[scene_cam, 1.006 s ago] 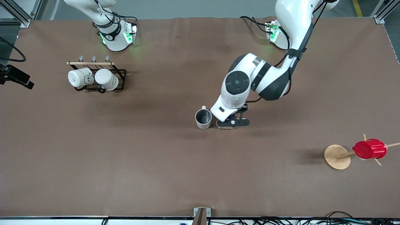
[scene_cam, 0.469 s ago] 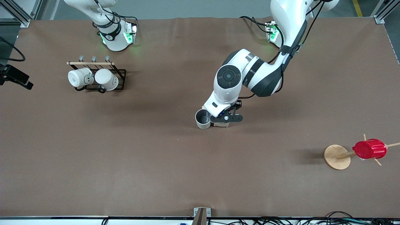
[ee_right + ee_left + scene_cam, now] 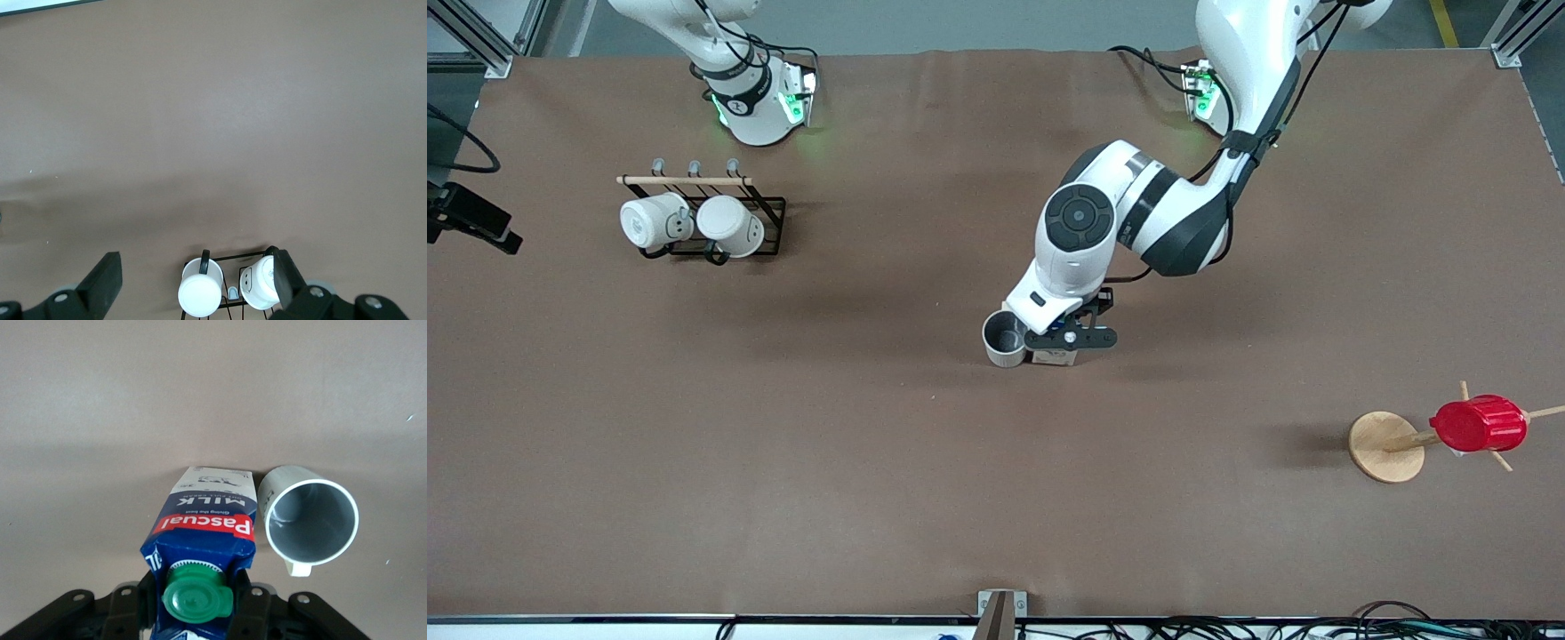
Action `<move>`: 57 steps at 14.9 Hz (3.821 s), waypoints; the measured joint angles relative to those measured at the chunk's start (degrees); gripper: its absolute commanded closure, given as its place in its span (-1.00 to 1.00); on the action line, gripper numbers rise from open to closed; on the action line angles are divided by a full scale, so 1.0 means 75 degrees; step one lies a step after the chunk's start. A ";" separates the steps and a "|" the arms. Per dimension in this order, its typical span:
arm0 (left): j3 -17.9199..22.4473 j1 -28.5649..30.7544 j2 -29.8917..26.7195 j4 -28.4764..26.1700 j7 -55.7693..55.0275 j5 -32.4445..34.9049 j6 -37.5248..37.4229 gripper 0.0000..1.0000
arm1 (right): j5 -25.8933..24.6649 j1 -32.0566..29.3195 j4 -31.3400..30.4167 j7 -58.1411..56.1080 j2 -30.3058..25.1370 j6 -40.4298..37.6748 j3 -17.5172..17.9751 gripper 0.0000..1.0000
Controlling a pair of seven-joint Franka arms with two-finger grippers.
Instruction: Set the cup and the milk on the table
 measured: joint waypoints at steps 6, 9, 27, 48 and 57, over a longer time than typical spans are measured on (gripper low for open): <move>0.0044 0.0029 0.0064 0.0000 0.0035 0.0000 0.0054 0.08 | 0.0019 0.0000 0.0000 0.0000 0.0000 0.0000 0.0000 -1.00; 0.0044 0.0028 0.0105 -0.0001 0.0040 0.0000 0.0063 -0.89 | 0.0021 0.0000 0.0000 -0.0017 0.0000 0.0000 0.0000 -1.00; 0.0071 0.1857 -0.2534 -0.0764 0.1408 0.0008 -0.0861 -1.00 | 0.0021 0.0001 0.0000 -0.0039 0.0000 -0.0056 0.0001 -1.00; 0.0118 0.4101 -0.4014 -0.0653 0.4179 -0.0602 -0.2620 -0.93 | 0.0021 0.0003 0.0000 -0.0048 0.0000 -0.0195 0.0002 -1.00; 0.0102 0.4094 -0.4004 -0.0818 0.4179 -0.0498 -0.2457 -0.93 | 0.0021 0.0003 0.0000 -0.0327 0.0000 -0.0200 0.0001 -1.00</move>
